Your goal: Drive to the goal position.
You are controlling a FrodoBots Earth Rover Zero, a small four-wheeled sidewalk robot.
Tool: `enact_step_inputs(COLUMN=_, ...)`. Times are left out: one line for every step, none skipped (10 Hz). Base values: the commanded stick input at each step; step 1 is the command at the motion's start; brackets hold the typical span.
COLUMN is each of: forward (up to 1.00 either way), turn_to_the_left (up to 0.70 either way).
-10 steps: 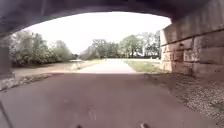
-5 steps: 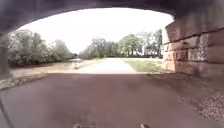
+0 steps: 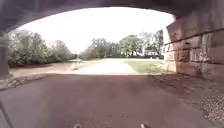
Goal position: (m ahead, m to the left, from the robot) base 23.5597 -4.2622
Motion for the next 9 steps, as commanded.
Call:
enact_step_inputs(forward=1.00, turn_to_the_left=0.00)
enact_step_inputs(forward=1.00, turn_to_the_left=0.00)
enact_step_inputs(forward=1.00, turn_to_the_left=0.00)
enact_step_inputs(forward=1.00, turn_to_the_left=0.00)
enact_step_inputs(forward=1.00, turn_to_the_left=0.00)
enact_step_inputs(forward=1.00, turn_to_the_left=0.00)
enact_step_inputs(forward=1.00, turn_to_the_left=0.00)
enact_step_inputs(forward=1.00, turn_to_the_left=0.00)
enact_step_inputs(forward=1.00, turn_to_the_left=0.00)
